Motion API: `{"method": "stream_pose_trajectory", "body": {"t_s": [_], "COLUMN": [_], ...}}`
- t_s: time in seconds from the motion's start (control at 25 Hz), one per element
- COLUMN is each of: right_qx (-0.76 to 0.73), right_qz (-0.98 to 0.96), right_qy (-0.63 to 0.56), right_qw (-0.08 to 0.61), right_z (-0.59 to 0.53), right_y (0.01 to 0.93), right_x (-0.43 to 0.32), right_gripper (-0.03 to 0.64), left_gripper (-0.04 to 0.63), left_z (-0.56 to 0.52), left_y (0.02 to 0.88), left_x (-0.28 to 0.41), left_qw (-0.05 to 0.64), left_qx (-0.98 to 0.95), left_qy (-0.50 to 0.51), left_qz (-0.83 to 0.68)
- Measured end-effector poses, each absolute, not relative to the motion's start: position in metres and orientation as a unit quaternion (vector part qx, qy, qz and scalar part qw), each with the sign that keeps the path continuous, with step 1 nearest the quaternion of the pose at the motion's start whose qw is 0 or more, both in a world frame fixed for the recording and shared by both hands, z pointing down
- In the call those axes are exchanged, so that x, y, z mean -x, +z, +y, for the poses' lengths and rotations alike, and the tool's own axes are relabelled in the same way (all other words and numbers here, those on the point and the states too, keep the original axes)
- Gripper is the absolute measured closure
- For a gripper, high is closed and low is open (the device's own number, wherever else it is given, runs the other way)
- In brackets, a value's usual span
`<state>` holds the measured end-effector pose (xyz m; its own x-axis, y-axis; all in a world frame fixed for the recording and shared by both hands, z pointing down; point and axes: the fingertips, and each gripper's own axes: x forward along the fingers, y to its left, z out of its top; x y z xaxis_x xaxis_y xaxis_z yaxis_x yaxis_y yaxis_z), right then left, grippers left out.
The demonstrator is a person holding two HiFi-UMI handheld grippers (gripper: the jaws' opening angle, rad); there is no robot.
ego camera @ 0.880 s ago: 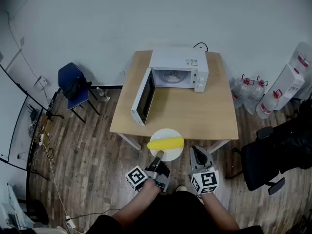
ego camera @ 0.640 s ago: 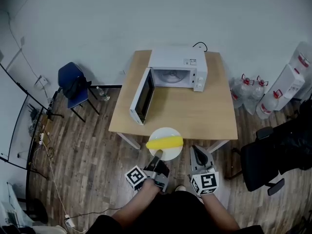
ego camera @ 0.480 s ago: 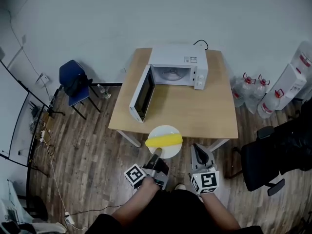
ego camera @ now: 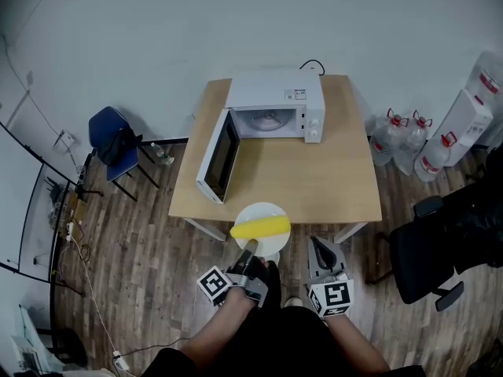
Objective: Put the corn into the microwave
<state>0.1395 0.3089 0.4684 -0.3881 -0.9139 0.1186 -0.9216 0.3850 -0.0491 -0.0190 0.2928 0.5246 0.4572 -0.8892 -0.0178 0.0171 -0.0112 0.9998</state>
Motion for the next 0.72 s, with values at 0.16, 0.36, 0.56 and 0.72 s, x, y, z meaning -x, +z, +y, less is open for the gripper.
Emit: {"method": "stream_pose_trajectory", "body": {"t_s": [0.16, 0.36, 0.56, 0.72], "right_qx": [-0.557, -0.563, -0.562, -0.561], "right_qz": [-0.829, -0.824, -0.823, -0.823], "right_qy": [0.050, 0.051, 0.068, 0.066], "right_qw": [0.036, 0.046, 0.038, 0.058], "right_z": [0.291, 0.256, 0.205, 0.160], "right_y": [0.468, 0.469, 0.470, 0.467], "right_x": [-0.147, -0.154, -0.152, -0.141], "right_gripper": [0.557, 0.557, 0.557, 0.557], "left_gripper": [0.563, 0.563, 0.563, 0.563], "left_z": [0.268, 0.229, 0.184, 0.142], "left_y": [0.533, 0.539, 0.549, 0.548], "left_x": [0.010, -0.001, 0.001, 0.010], "left_qw": [0.611, 0.613, 0.619, 0.621], "left_qx": [-0.607, -0.614, -0.608, -0.606], "left_qy": [-0.365, -0.359, -0.354, -0.354], "left_qz": [-0.354, -0.345, -0.351, -0.350]}}
